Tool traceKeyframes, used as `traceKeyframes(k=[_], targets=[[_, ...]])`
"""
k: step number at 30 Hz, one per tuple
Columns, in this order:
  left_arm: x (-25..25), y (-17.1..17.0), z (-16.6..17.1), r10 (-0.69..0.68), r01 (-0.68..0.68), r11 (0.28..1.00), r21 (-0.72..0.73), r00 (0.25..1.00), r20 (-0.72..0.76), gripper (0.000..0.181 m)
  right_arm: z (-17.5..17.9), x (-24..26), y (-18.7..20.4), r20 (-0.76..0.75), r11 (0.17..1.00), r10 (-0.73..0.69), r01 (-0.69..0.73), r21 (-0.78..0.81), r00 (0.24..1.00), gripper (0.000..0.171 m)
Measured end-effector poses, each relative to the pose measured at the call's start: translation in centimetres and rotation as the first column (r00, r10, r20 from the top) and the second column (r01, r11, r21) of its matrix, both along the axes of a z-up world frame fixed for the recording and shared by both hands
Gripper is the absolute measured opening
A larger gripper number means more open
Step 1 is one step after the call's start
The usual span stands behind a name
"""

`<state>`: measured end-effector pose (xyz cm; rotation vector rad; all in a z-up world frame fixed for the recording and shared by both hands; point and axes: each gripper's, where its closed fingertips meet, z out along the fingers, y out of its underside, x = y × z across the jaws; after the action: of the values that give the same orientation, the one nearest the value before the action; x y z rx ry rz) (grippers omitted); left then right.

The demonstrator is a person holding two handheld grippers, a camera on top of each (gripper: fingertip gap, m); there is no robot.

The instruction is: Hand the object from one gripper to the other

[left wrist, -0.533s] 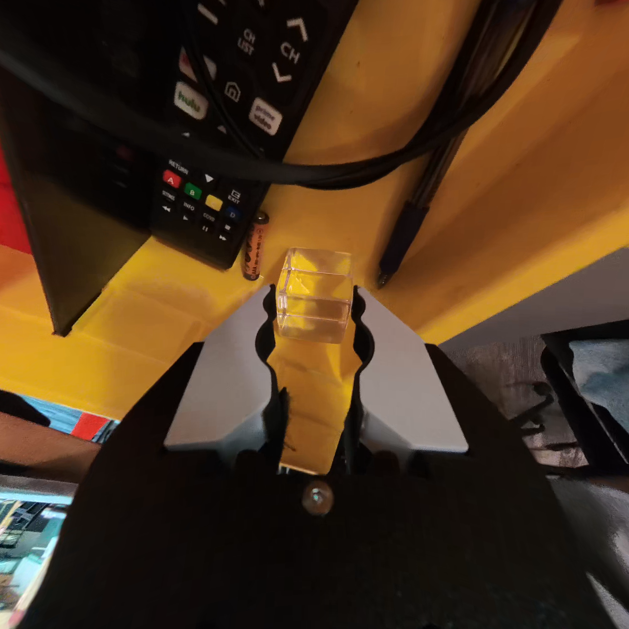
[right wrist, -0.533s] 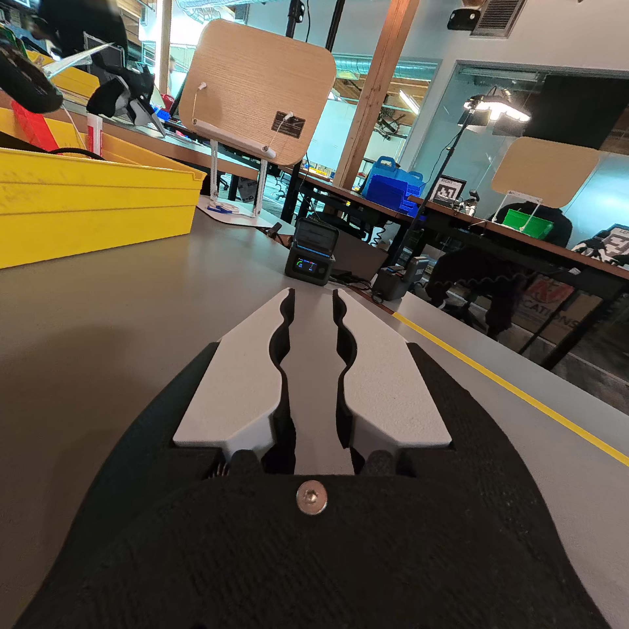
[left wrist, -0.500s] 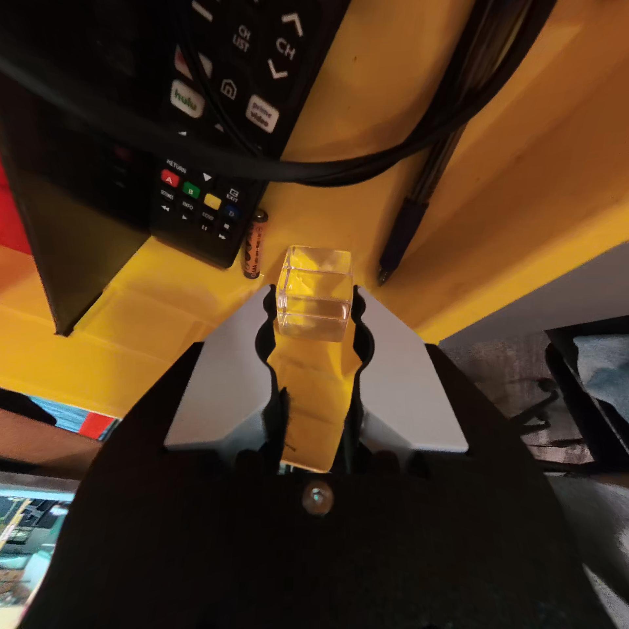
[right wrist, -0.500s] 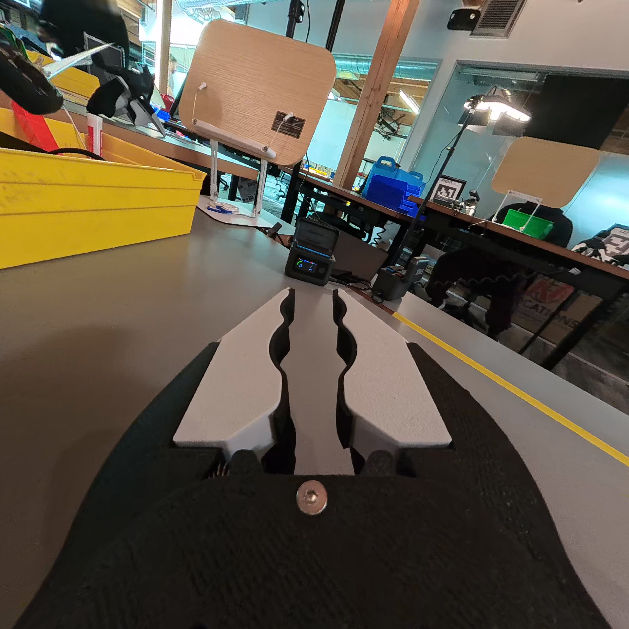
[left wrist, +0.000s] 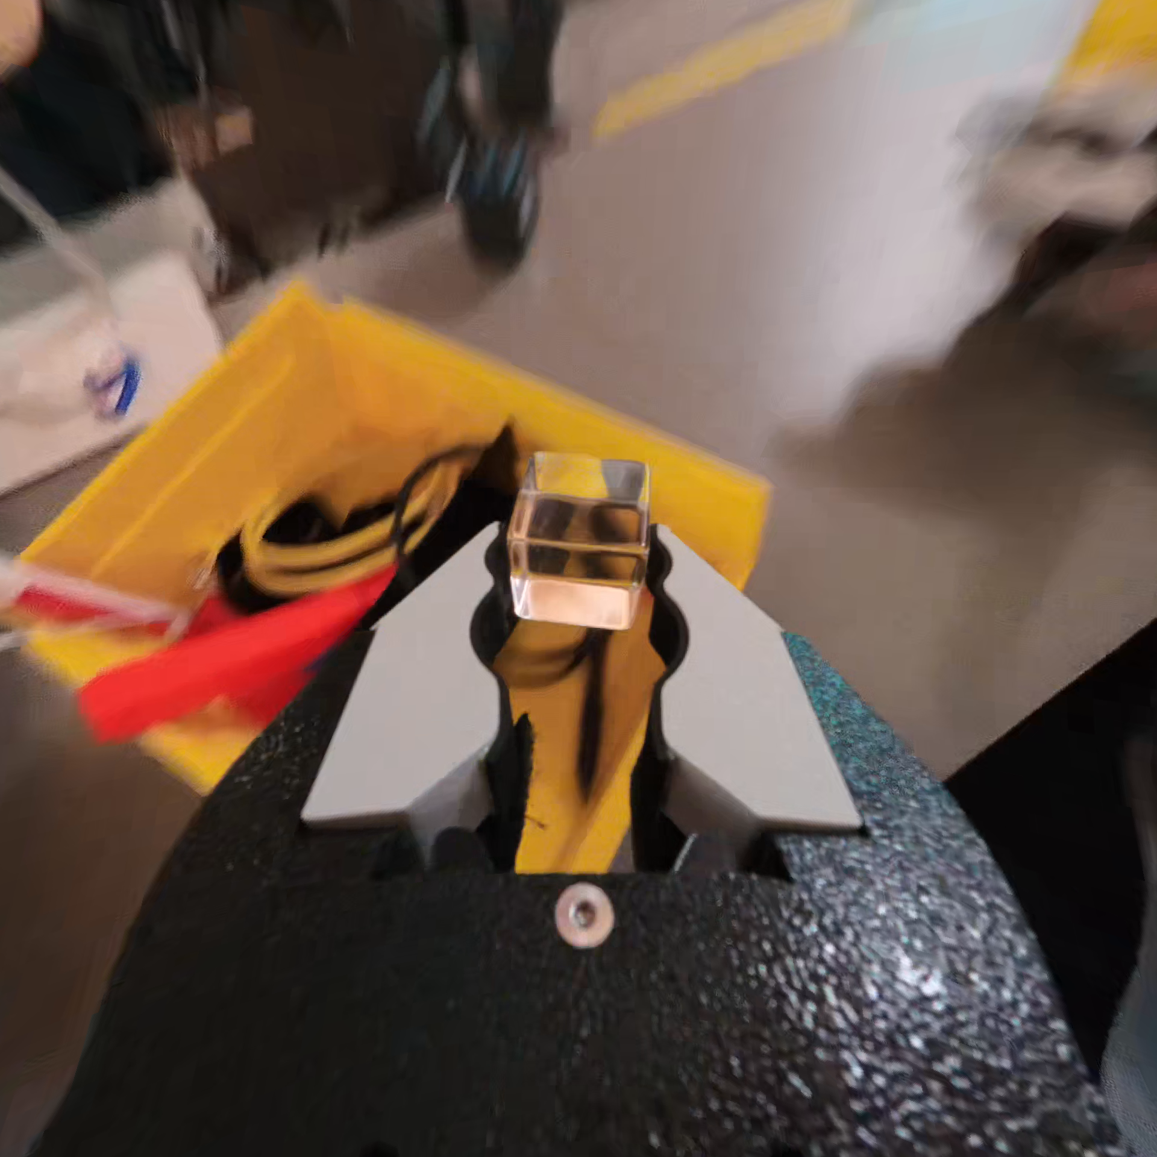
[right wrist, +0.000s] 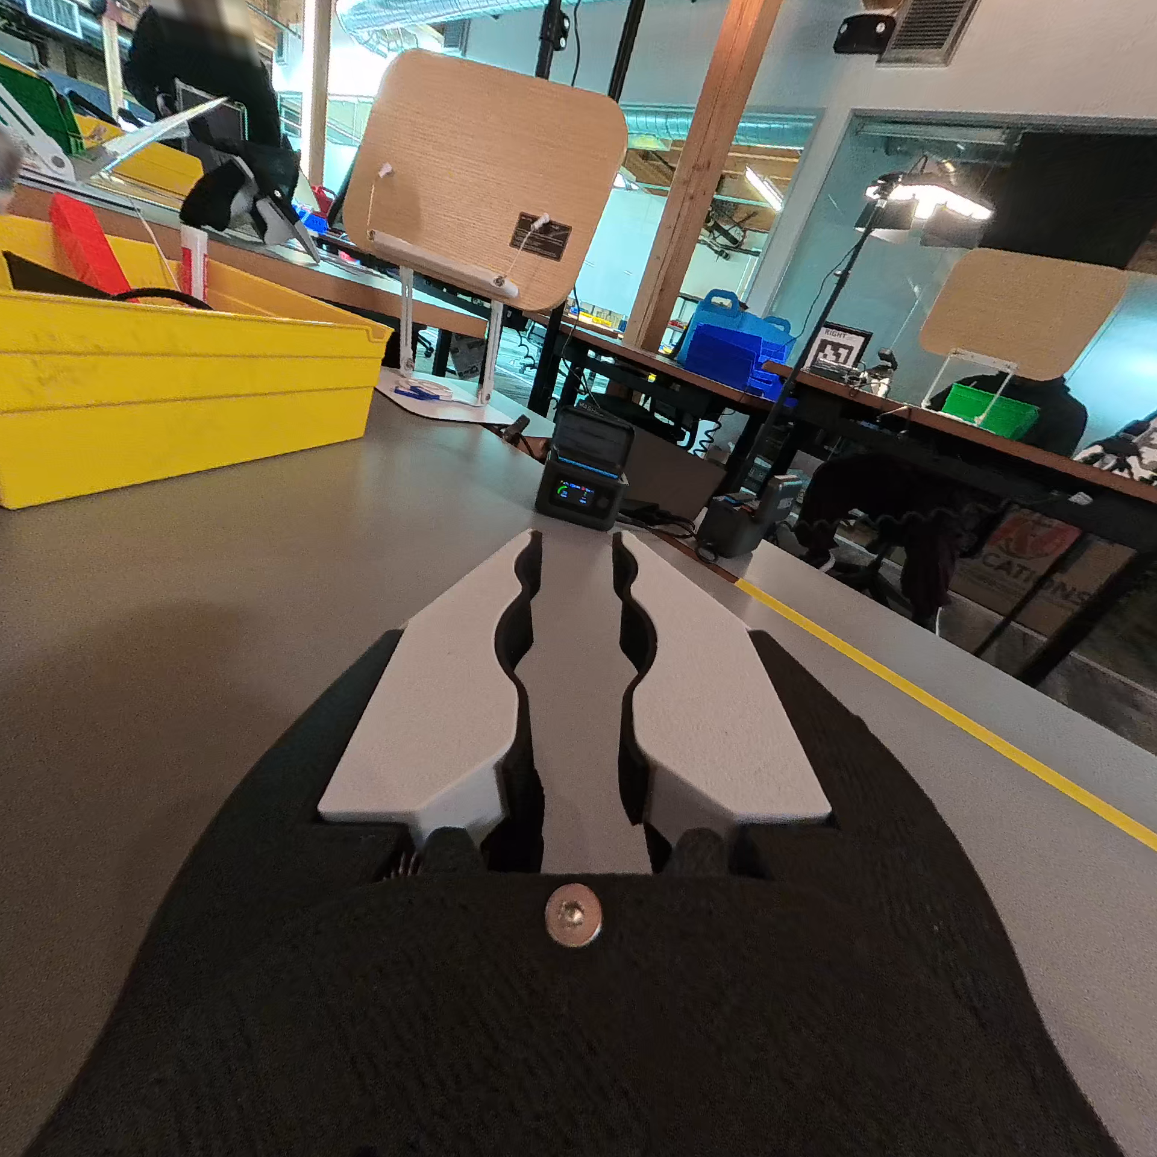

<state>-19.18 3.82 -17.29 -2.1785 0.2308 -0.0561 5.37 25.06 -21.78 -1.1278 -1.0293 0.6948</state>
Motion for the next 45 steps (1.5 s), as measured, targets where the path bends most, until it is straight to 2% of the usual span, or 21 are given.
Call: traceKeyframes(k=[1,3,6,10,12,15,21,24,28,30,33,35,36,38,40,42,43,45], targets=[[1.4,0.7,1.8,-0.035,0.026,0.992,0.124,0.997,0.067,0.041,0.1,0.0,-0.2,-0.002,1.000,0.009,-0.009,0.007,1.000,0.022],[3.9,2.1,4.3,-0.088,0.046,0.952,0.303,0.988,0.128,0.042,0.6,-0.1,-1.0,-0.016,0.998,0.052,-0.051,0.030,0.999,0.024],[9.1,4.8,6.5,-0.182,0.065,0.877,0.476,0.962,0.205,0.042,1.8,-0.2,-3.2,-0.055,0.984,0.155,-0.149,0.095,0.986,0.034],[16.3,8.6,8.1,-0.350,0.000,0.785,0.620,0.825,0.443,0.041,2.9,-0.2,-5.7,-0.082,0.957,0.250,-0.233,0.173,0.965,0.049],[19.2,10.4,8.0,-0.410,-0.031,0.785,0.619,0.723,0.556,0.041,3.4,-0.1,-6.6,-0.095,0.945,0.278,-0.255,0.205,0.956,0.057],[22.7,13.0,6.4,-0.473,0.002,0.811,0.585,0.592,0.653,0.042,4.8,0.7,-7.4,-0.139,0.932,0.275,-0.228,0.282,0.951,0.061],[26.2,17.3,1.9,-0.436,0.072,0.889,0.452,0.433,0.789,0.041,5.1,1.4,-5.3,-0.150,0.931,0.103,-0.042,0.362,0.983,0.061],[26.8,18.0,1.1,-0.419,0.073,0.901,0.427,0.395,0.818,0.041,4.9,1.4,-4.4,-0.152,0.937,0.061,-0.004,0.349,0.986,0.059],[27.2,18.5,-0.1,-0.400,0.114,0.915,0.387,0.383,0.833,0.040,5.0,1.8,-3.7,-0.165,0.939,0.031,0.028,0.343,0.986,0.045],[27.2,18.7,-0.3,-0.399,0.133,0.917,0.376,0.345,0.850,0.041,4.7,1.7,-3.6,-0.152,0.942,0.033,0.020,0.334,0.988,0.043],[27.1,18.7,-0.5,-0.498,0.204,0.867,0.455,0.370,0.784,0.041,4.2,1.5,-2.8,-0.130,0.965,0.053,-0.018,0.262,0.990,0.043],[26.7,18.4,-0.3,-0.594,0.250,0.803,0.540,0.400,0.698,0.053,3.9,1.6,-2.2,-0.136,0.984,0.091,-0.068,0.167,0.986,0.043],[26.3,18.4,-0.5,-0.630,0.270,0.771,0.577,0.452,0.631,0.058,3.6,1.6,-1.8,-0.134,0.989,0.103,-0.086,0.123,0.986,0.043],[25.1,18.5,-1.1,-0.657,0.285,0.700,0.655,0.615,0.435,0.069,2.9,1.4,-1.0,-0.131,0.989,0.145,-0.146,0.004,0.981,0.043],[23.7,19.1,-2.4,-0.561,0.291,0.681,0.672,0.798,0.222,0.079,2.1,1.3,-0.5,-0.141,0.967,0.203,-0.222,-0.129,0.969,0.043],[22.9,19.6,-3.6,-0.428,0.345,0.689,0.637,0.903,-0.027,0.094,1.2,1.0,-0.4,-0.148,0.905,0.286,-0.318,-0.283,0.947,0.043],[22.9,19.8,-4.1,-0.369,0.385,0.685,0.618,0.915,-0.161,0.100,0.8,1.0,-0.5,-0.158,0.860,0.325,-0.361,-0.362,0.932,0.043],[23.7,19.7,-4.8,-0.295,0.481,0.669,0.567,0.872,-0.392,0.103,-0.1,0.9,-0.8,-0.189,0.737,0.401,-0.438,-0.515,0.896,0.043]])
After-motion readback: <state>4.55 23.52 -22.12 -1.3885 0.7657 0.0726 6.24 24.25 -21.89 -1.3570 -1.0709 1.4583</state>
